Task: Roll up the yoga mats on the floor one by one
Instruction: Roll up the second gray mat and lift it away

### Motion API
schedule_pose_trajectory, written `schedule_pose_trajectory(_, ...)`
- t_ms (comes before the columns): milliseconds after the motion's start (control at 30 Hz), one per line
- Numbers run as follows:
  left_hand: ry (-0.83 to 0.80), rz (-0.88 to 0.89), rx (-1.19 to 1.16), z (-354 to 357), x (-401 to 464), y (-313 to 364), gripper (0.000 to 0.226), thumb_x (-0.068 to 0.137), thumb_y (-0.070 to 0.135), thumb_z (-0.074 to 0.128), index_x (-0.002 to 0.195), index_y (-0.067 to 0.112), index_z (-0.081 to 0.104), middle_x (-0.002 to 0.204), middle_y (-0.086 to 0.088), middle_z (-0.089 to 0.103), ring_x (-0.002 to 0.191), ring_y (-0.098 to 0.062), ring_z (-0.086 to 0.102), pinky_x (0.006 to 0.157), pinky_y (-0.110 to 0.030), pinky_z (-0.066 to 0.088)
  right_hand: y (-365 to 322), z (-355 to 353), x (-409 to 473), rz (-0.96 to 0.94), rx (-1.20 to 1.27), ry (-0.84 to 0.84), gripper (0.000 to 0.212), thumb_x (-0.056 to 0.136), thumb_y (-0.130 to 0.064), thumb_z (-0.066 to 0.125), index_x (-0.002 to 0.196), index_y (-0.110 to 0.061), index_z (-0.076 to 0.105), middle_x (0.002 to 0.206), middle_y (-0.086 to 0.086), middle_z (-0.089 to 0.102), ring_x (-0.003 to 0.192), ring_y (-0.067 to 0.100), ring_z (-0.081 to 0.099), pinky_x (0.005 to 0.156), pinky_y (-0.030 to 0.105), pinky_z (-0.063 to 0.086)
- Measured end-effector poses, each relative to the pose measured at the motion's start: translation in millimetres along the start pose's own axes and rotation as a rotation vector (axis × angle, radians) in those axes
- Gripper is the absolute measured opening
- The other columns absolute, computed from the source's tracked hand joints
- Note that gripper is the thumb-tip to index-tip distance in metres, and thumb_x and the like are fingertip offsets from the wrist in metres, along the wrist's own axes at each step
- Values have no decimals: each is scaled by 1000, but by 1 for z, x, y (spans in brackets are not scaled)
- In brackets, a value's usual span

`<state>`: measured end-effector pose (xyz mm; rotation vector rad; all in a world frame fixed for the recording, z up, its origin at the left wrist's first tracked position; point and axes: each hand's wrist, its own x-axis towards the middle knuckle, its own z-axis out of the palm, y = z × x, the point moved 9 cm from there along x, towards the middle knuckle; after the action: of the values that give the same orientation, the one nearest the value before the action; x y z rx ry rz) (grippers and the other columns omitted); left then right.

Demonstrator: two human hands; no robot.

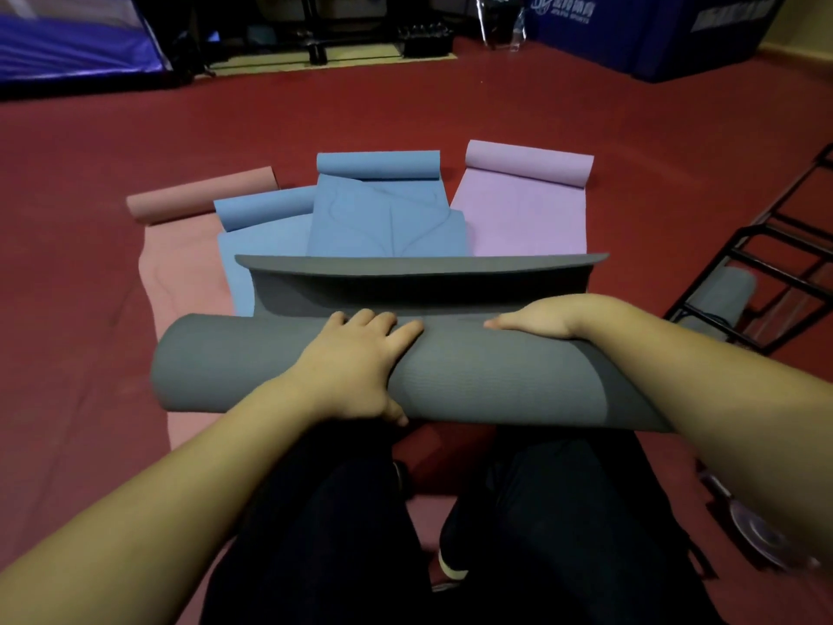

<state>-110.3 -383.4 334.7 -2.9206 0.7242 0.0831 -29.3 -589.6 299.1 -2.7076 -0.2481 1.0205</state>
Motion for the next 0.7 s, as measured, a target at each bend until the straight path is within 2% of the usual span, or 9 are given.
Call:
schedule_pose_trajectory(67, -70, -16, -61, 2, 8, -5, 116, 53, 78, 70, 148, 33, 23, 139, 3, 45, 125, -23, 41, 101, -45, 38, -3, -11, 7, -46, -58, 133, 55, 97, -65, 35, 111, -25, 71, 122, 4, 64, 117, 23, 57, 94, 31, 38)
schedule_pose_trajectory(133, -143, -25, -121, 4, 17, -12, 117, 50, 78, 72, 148, 35, 24, 138, 6, 46, 126, -22, 41, 101, -45, 38, -3, -23, 10, -91, -86, 304, 50, 99, -60, 34, 82, -26, 65, 95, 0, 65, 105, 25, 61, 82, 32, 40)
schedule_pose_trajectory(200, -213, -38, -200, 7, 25, -18, 114, 47, 77, 74, 144, 39, 27, 134, 8, 49, 124, -21, 44, 100, -44, 40, -3, -32, 2, -108, -90, 464, 50, 101, -56, 32, 73, -24, 60, 82, -2, 61, 95, 25, 61, 74, 33, 41)
schedule_pose_trajectory(333, -355, -42, -356, 14, 45, -26, 105, 46, 66, 84, 137, 39, 37, 122, 7, 54, 116, -20, 48, 97, -40, 44, -3, -27, -18, -90, -128, 613, 57, 96, -63, 32, 81, -19, 64, 81, 1, 63, 88, 27, 62, 67, 35, 41)
schedule_pose_trajectory(433, -519, -81, -534, 24, 59, -34, 107, 52, 49, 92, 143, 36, 37, 130, 9, 55, 118, -17, 52, 100, -34, 43, -10, -10, -25, -38, -236, 674, 67, 90, -74, 26, 93, -19, 64, 100, 4, 65, 100, 28, 61, 75, 36, 41)
schedule_pose_trajectory(500, -602, -94, -594, 29, 66, -37, 104, 50, 46, 93, 140, 39, 40, 129, 10, 58, 117, -17, 55, 103, -36, 44, -13, -5, -28, -1, -306, 721, 69, 90, -75, 24, 97, -19, 64, 110, 6, 67, 107, 29, 60, 84, 38, 40)
schedule_pose_trajectory(600, -625, -114, -674, 35, 74, -38, 98, 40, 48, 90, 128, 43, 47, 124, 10, 61, 114, -17, 57, 102, -37, 46, -9, -11, -23, 6, -253, 682, 70, 90, -76, 24, 96, -20, 65, 111, 6, 68, 109, 28, 60, 86, 38, 40)
schedule_pose_trajectory(700, -574, -140, -792, 36, 75, -38, 86, 47, 40, 89, 125, 43, 53, 120, 11, 63, 112, -15, 59, 92, -30, 47, -5, -15, -11, 8, -199, 602, 70, 90, -77, 22, 85, -20, 63, 100, 5, 69, 98, 28, 61, 76, 35, 42)
